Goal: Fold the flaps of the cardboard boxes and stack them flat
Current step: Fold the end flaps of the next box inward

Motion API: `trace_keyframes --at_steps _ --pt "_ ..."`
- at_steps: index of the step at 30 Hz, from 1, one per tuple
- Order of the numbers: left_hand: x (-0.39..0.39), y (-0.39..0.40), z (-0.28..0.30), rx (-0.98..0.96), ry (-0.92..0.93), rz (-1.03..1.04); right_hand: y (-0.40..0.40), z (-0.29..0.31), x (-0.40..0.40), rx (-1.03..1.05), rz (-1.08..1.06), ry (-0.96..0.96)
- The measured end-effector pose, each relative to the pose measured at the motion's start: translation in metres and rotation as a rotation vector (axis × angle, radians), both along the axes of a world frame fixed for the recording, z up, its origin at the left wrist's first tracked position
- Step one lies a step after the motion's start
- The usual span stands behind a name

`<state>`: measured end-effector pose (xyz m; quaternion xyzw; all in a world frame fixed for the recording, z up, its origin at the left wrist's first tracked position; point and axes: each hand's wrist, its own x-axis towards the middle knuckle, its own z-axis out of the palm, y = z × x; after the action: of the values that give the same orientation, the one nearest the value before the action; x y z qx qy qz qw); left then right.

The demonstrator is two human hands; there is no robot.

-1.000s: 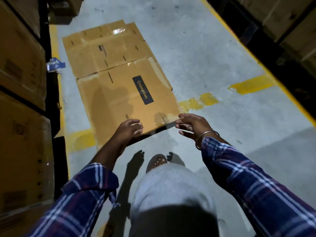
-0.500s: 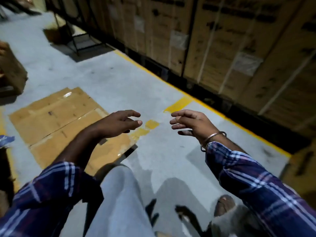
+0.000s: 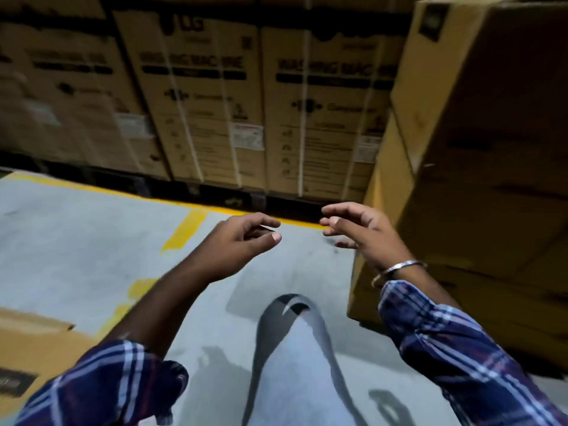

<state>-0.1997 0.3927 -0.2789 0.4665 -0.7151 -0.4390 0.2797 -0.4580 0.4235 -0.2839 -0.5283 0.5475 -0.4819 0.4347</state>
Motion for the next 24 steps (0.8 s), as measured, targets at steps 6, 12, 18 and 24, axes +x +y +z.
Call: trace_keyframes --at_steps 6,12,18,24 --pt "-0.106 -0.017 0.006 -0.007 0.067 -0.102 0.039 0.014 -0.104 -0.102 -0.378 0.024" --pt "-0.188 -0.039 0.036 -0.06 0.187 -0.164 0.057 0.048 -0.186 -0.292 -0.733 0.153" --pt "-0.254 -0.063 0.08 -0.011 0.295 -0.158 0.043 0.093 -0.26 -0.354 -0.945 0.282" --pt "-0.3 -0.078 0.103 0.193 0.478 -0.129 0.021 0.12 -0.294 -0.307 -1.03 0.259"
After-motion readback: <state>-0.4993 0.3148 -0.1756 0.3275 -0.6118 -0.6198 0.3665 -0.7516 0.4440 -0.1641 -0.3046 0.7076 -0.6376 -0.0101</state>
